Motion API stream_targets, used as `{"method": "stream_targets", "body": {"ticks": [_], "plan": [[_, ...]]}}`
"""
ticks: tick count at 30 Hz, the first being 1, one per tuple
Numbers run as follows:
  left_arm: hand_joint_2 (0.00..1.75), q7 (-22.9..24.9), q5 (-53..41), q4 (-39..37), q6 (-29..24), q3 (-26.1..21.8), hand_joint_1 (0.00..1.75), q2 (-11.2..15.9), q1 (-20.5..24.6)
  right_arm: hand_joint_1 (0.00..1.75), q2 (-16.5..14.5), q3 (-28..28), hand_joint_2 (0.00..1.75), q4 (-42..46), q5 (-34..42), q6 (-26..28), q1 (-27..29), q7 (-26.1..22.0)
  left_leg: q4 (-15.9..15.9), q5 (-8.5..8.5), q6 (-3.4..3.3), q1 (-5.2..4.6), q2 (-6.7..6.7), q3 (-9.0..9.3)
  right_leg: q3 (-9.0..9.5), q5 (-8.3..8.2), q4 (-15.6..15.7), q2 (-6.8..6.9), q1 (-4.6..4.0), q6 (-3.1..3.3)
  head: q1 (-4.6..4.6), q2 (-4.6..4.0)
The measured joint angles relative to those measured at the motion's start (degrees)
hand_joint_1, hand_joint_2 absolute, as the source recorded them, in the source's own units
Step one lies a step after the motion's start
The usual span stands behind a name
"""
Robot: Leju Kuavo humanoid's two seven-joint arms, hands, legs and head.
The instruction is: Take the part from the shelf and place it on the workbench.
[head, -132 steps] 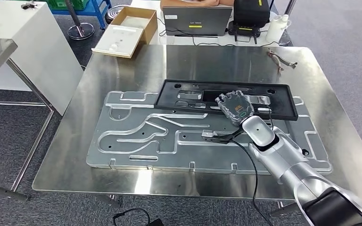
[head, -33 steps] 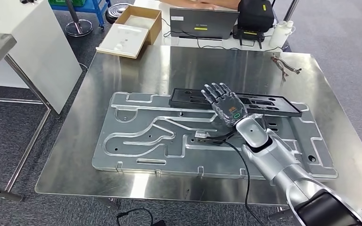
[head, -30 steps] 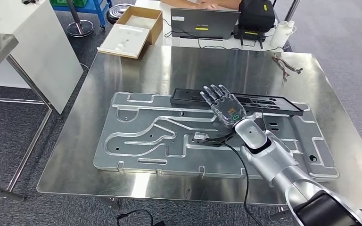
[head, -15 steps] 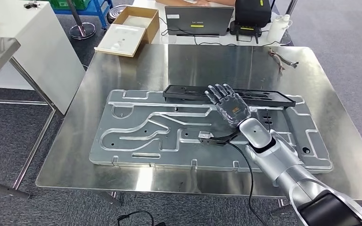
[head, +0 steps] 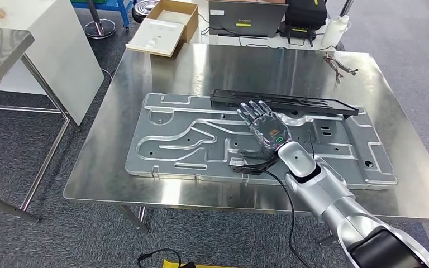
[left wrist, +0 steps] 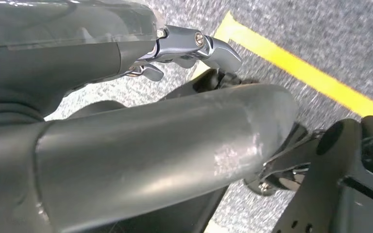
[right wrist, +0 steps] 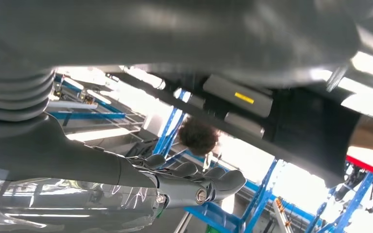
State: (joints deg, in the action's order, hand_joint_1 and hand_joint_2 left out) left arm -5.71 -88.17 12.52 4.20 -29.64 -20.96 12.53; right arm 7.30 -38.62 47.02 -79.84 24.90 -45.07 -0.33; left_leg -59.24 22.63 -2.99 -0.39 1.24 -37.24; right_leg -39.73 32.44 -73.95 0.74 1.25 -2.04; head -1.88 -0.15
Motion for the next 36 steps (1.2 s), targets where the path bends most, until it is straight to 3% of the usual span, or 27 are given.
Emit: {"method": "stream_targets", "body": {"ticks": [2,4,6,8,9,12,13,14,15,17,19,20,22,23,24,26,27,28,29,30,31,33,35,36], "plan": [[0.00,0.0,0.0,0.0,0.0,0.1,0.00,0.0,0.0,0.00,0.0,0.0,0.00,0.0,0.0,0.0,-0.1,0.0,0.0,-0.92,0.11,-0.18,0.05,-0.99,5.27,-2.27,6.5,0.18,-0.47,0.96,0.00,0.00],[0.00,0.0,0.0,0.0,0.0,0.3,0.00,-0.1,0.0,0.00,0.0,0.0,0.00,0.0,0.0,0.1,-0.3,0.0,0.0,-1.83,0.49,-0.30,-0.04,-1.63,9.79,-2.58,13.4,0.63,-1.11,1.89,0.00,0.00],[0.00,0.0,-0.1,0.0,0.1,0.6,0.00,-0.2,0.0,0.00,-0.1,0.0,0.00,0.0,-0.1,0.3,-0.5,0.0,0.4,-2.85,1.13,-0.20,-0.16,-1.89,10.88,-2.54,16.0,0.81,-1.57,2.30,0.01,0.00],[0.00,0.0,-0.1,0.0,0.2,0.9,0.00,-0.2,0.0,0.00,-0.1,0.0,0.00,-0.1,-0.2,0.3,-0.4,0.0,0.4,-2.80,1.85,-0.15,-0.12,-2.26,10.37,-3.92,16.8,0.94,-1.26,2.70,0.01,0.00],[0.00,0.0,-0.2,0.0,0.2,1.0,0.00,-0.2,0.0,0.00,-0.1,0.0,0.00,-0.1,-0.2,0.4,-0.4,0.0,-0.6,-1.29,2.26,-0.15,-0.09,-2.74,9.88,-4.77,17.2,1.09,-1.01,2.98,0.01,0.00],[0.00,0.0,-0.2,0.0,0.5,1.3,0.00,-0.1,-0.1,0.00,0.2,-0.1,0.00,-0.2,-0.2,0.7,-0.2,0.0,-9.2,6.96,3.45,0.26,-0.19,-4.95,7.52,-7.01,17.5,1.47,-0.75,3.41,-0.01,0.00],[0.00,0.0,-0.3,0.0,0.5,1.3,0.00,0.0,-0.1,0.00,0.4,-0.1,0.00,-0.2,-0.3,0.9,0.1,0.0,-12.4,8.32,3.78,0.45,-0.23,-5.35,6.56,-7.69,17.4,1.55,-0.70,3.31,-0.01,0.00],[0.00,0.0,-0.3,0.0,0.5,1.3,0.00,0.0,-0.1,0.00,0.6,-0.1,0.00,-0.3,-0.3,1.1,0.3,-0.1,-14.5,8.26,4.07,0.65,-0.26,-5.20,5.56,-8.36,17.2,1.62,-0.61,3.15,0.00,0.00],[0.00,0.0,-0.4,0.0,0.5,1.3,0.00,0.0,-0.1,0.00,0.7,-0.2,0.00,-0.3,-0.3,1.3,0.7,-0.1,-15.0,7.03,4.35,0.84,-0.29,-4.26,4.50,-9.01,17.0,1.67,-0.48,2.90,-0.01,0.00],[0.00,0.0,-0.5,0.0,0.5,1.4,0.00,0.0,-0.1,0.00,0.8,-0.2,0.00,-0.3,-0.4,2.0,1.4,0.0,-10.3,4.43,4.72,1.21,-0.13,0.32,2.52,-10.08,16.3,1.65,-0.13,2.20,-0.01,0.00],[0.00,0.0,-0.5,0.0,0.5,1.5,0.00,0.0,-0.1,0.00,0.8,-0.2,0.00,-0.1,-0.5,2.8,2.1,0.1,-2.9,5.26,4.45,1.22,0.49,5.58,1.24,-10.91,15.5,1.51,0.05,1.37,-0.02,0.00],[0.00,0.0,-0.5,0.0,0.5,1.5,0.00,0.0,-0.2,0.00,0.9,-0.2,0.00,0.0,-0.6,3.1,2.4,0.1,-0.6,6.14,4.06,1.14,0.77,6.92,0.99,-11.32,15.4,1.44,0.06,0.96,-0.01,0.00],[0.00,-0.1,-0.5,0.0,0.6,1.6,0.00,0.0,-0.2,0.00,0.9,-0.2,0.00,0.0,-0.7,3.5,2.9,0.2,0.5,6.06,2.82,0.88,0.77,6.95,0.81,-12.32,15.6,1.31,0.18,0.16,0.00,0.00],[0.00,-0.1,-0.5,0.0,0.6,1.7,0.00,0.0,-0.2,0.00,0.9,-0.2,0.00,0.0,-0.7,3.7,3.2,0.2,0.6,5.48,2.26,0.87,0.61,6.70,0.56,-12.21,15.6,1.20,0.29,-0.15,0.01,0.00],[0.00,-0.1,-0.4,0.0,0.6,1.8,0.00,0.0,-0.2,0.00,0.8,-0.1,0.00,0.1,-0.5,4.0,3.5,0.2,0.8,4.76,1.65,0.88,0.46,6.27,0.13,-11.08,15.1,1.02,0.41,-0.36,0.01,0.00],[0.00,0.0,-0.1,0.0,0.4,1.8,0.00,0.0,-0.1,0.00,0.7,0.3,0.00,0.5,0.4,5.6,4.8,0.2,1.0,3.28,0.82,0.96,0.30,5.06,-1.28,-5.81,10.6,0.54,0.53,-0.48,0.01,0.00],[0.00,0.0,0.2,0.0,0.2,1.9,0.00,0.0,-0.2,0.00,0.7,0.7,0.00,1.0,1.2,6.9,5.9,0.1,1.0,2.65,0.62,0.91,0.30,4.28,-2.03,-2.83,7.0,0.28,0.53,-0.50,0.02,0.00],[0.00,0.0,0.6,0.0,0.0,1.9,0.00,0.0,-0.2,0.00,0.7,1.2,0.00,1.5,1.8,8.3,7.2,0.0,0.9,2.04,0.53,0.83,0.30,3.52,-2.58,-0.86,3.3,0.10,0.52,-0.51,0.02,0.00],[0.00,0.1,0.9,0.0,-0.2,1.9,0.00,0.0,-0.3,0.00,0.7,1.7,0.00,2.2,2.3,9.7,8.8,-0.1,0.9,1.46,0.49,0.72,0.31,2.76,-2.63,-0.20,0.5,-0.03,0.51,-0.49,0.02,0.00],[0.00,0.1,1.2,0.0,-0.4,1.9,0.00,0.0,-0.5,0.00,0.7,2.1,0.00,3.0,2.7,10.9,10.5,-0.3,0.9,0.90,0.49,0.59,0.31,2.01,-1.94,-0.83,-0.7,-0.07,0.49,-0.40,0.02,0.00],[0.00,0.1,1.5,0.0,-0.4,1.9,0.00,0.0,-0.6,0.00,0.7,2.4,0.00,3.7,2.9,11.9,12.2,-0.5,0.9,0.37,0.55,0.45,0.31,1.30,-0.34,-2.23,0.1,-0.07,0.44,-0.19,0.01,0.00],[0.00,0.2,1.8,0.0,-0.5,1.9,0.00,0.0,-0.7,0.00,0.7,2.9,0.00,5.2,3.1,13.0,14.5,-0.8,0.8,-0.58,0.86,0.14,0.21,0.12,5.24,-4.03,6.6,0.21,0.09,0.60,0.00,0.00],[0.00,0.2,1.9,0.0,-0.6,1.9,0.00,0.0,-0.7,0.00,0.7,3.3,0.00,6.3,3.2,13.2,15.3,-0.9,0.8,-1.53,1.39,-0.11,-0.21,-0.58,10.12,-3.15,13.9,0.52,-0.44,1.27,-0.01,0.00],[0.00,0.2,1.9,0.0,-0.6,1.9,0.00,0.0,-0.7,0.00,0.7,3.5,0.00,6.7,3.2,13.3,15.5,-0.9,1.0,-2.04,1.69,-0.13,-0.48,-0.76,11.18,-2.63,15.9,0.56,-0.71,1.48,-0.01,0.00]]}}
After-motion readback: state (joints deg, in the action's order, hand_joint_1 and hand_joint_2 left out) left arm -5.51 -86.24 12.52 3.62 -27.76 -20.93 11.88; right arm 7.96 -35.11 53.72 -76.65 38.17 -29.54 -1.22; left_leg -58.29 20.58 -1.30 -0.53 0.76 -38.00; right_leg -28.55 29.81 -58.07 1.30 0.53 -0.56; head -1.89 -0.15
